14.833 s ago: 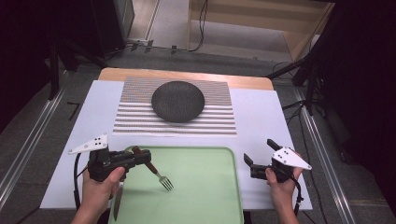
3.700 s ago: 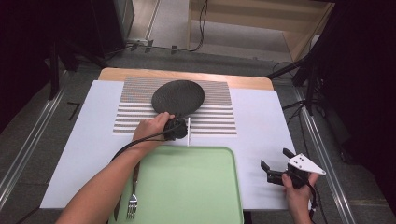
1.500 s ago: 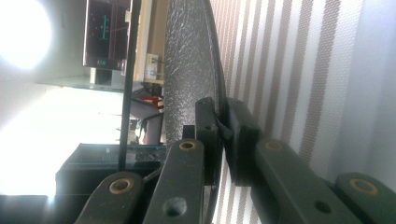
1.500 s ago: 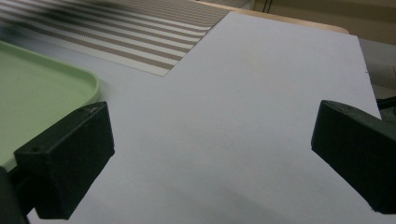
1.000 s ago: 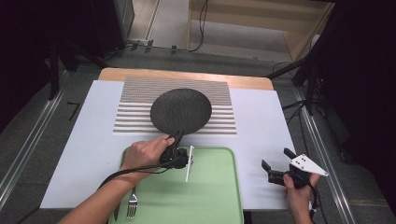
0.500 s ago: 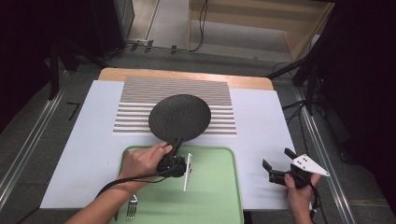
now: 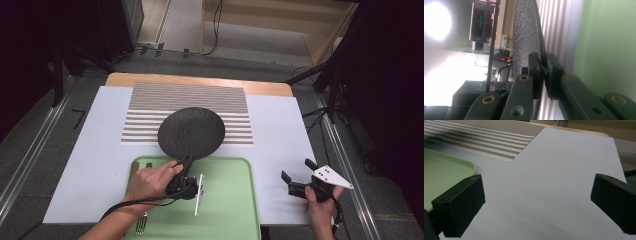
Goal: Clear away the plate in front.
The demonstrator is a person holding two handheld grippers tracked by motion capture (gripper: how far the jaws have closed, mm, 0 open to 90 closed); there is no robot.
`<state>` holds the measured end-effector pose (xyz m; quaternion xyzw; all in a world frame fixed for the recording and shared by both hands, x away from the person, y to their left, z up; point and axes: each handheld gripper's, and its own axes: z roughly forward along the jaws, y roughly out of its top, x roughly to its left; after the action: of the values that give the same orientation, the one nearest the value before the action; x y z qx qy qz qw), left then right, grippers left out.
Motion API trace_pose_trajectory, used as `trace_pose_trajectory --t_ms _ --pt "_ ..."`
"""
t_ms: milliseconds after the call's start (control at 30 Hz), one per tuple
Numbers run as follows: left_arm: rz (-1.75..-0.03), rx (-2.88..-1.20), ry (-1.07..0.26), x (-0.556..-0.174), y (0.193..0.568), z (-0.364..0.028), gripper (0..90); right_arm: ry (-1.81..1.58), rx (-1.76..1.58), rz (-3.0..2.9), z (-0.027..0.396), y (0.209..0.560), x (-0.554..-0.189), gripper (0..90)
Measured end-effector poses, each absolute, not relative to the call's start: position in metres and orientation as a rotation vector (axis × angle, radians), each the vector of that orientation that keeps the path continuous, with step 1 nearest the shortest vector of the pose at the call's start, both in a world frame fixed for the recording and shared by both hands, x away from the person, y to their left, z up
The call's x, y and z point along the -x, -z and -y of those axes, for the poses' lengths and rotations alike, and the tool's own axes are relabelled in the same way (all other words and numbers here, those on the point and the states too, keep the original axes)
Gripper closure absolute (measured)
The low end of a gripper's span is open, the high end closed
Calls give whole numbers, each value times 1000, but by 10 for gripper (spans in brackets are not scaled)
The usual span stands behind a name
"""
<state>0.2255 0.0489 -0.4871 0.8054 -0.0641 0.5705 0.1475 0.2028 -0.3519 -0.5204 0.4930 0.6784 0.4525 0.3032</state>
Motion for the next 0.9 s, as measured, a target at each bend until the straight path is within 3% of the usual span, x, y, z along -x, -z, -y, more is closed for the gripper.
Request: trace_pose_trajectory --t_ms 900 --pt "217 -2286 -1659 -179 487 -50 836 -1196 -1309 -1796 352 520 -203 0"
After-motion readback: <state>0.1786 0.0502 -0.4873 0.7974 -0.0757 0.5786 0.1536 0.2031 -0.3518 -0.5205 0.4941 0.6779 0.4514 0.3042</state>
